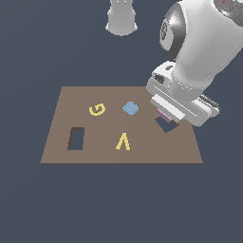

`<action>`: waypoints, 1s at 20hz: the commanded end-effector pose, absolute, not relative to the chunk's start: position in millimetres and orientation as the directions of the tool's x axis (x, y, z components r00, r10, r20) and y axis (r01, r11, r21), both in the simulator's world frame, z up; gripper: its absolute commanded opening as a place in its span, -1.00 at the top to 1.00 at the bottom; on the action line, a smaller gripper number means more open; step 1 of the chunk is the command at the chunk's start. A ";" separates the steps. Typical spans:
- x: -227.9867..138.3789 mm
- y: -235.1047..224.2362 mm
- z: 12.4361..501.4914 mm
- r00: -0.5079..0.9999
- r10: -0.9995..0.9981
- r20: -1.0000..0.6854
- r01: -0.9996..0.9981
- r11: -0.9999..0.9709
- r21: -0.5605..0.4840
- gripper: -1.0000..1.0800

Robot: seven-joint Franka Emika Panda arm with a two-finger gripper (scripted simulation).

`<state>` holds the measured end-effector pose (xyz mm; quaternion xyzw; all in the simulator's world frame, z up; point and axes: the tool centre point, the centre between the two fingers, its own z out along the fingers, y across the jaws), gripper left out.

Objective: Insert a designated object into the corresponding slot on a board.

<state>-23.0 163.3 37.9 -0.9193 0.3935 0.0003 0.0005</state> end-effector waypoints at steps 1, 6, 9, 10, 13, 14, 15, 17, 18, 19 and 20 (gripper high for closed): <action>-13.2 163.9 39.0 0.640 -0.768 -0.001 -0.768 -0.640 -0.001 1.00; 1.2 163.1 40.1 0.561 -0.828 -0.001 -0.828 -0.561 -0.001 1.00; 7.2 162.1 40.6 0.527 -0.850 -0.001 -0.850 -0.527 -0.001 1.00; 8.8 161.8 40.7 0.518 -0.856 -0.001 -0.856 -0.518 -0.001 1.00; 11.9 161.0 40.9 0.499 -0.867 -0.001 -0.867 -0.499 0.000 1.00; 12.5 160.8 40.9 0.495 -0.869 -0.001 -0.869 -0.495 0.000 1.00; 12.9 160.7 40.9 0.493 -0.870 -0.001 -0.870 -0.493 0.000 1.00; 12.9 160.3 40.9 0.493 -0.870 -0.001 -0.870 -0.493 0.000 1.00; 12.6 160.3 40.8 0.495 -0.869 -0.001 -0.869 -0.495 0.000 1.00; 12.5 160.3 40.8 0.496 -0.869 -0.001 -0.869 -0.496 0.000 1.00; 12.3 160.3 40.5 0.495 -0.869 -0.001 -0.869 -0.495 0.000 1.00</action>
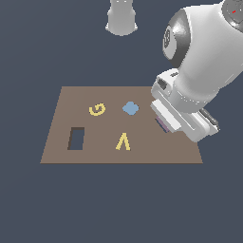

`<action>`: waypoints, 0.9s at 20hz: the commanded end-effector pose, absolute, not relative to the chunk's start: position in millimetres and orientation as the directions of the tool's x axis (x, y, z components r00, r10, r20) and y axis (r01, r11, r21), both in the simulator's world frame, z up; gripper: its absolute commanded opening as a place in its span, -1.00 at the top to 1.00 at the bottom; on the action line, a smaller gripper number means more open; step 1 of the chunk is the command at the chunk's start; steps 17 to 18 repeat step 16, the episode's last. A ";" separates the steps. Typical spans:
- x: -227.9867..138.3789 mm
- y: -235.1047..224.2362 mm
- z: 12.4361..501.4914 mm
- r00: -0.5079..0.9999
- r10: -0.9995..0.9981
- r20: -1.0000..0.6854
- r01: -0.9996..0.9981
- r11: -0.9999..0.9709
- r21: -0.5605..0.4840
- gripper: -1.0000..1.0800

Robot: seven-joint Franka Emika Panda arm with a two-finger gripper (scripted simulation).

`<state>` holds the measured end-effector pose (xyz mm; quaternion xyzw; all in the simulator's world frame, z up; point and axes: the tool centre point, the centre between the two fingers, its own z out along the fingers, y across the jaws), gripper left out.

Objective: Insert a designated object into the corresponding slot on a board.

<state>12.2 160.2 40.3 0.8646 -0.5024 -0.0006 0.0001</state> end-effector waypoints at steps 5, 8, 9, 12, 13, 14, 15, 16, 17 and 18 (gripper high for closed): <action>11.9 160.1 31.2 0.495 -0.869 -0.001 -0.869 -0.495 0.000 1.00; 11.8 160.1 30.7 0.495 -0.869 -0.001 -0.869 -0.495 0.000 -0.92; 11.8 160.1 30.7 0.495 -0.869 -0.001 -0.869 -0.495 0.000 -0.92; 11.8 160.1 30.7 0.495 -0.869 -0.001 -0.869 -0.495 0.000 -0.92; 11.8 160.1 30.7 0.495 -0.869 -0.001 -0.869 -0.495 0.000 -0.92; 11.8 160.1 30.7 0.495 -0.869 -0.001 -0.869 -0.495 0.000 -0.92; 11.8 160.1 30.7 0.495 -0.869 -0.001 -0.869 -0.495 0.000 -0.92; 11.8 160.1 30.7 0.495 -0.869 -0.001 -0.869 -0.495 0.000 -0.92; 11.8 160.1 30.7 0.495 -0.869 -0.001 -0.869 -0.495 0.000 -0.92; 11.8 160.1 30.7 0.495 -0.869 -0.001 -0.869 -0.495 0.000 -0.92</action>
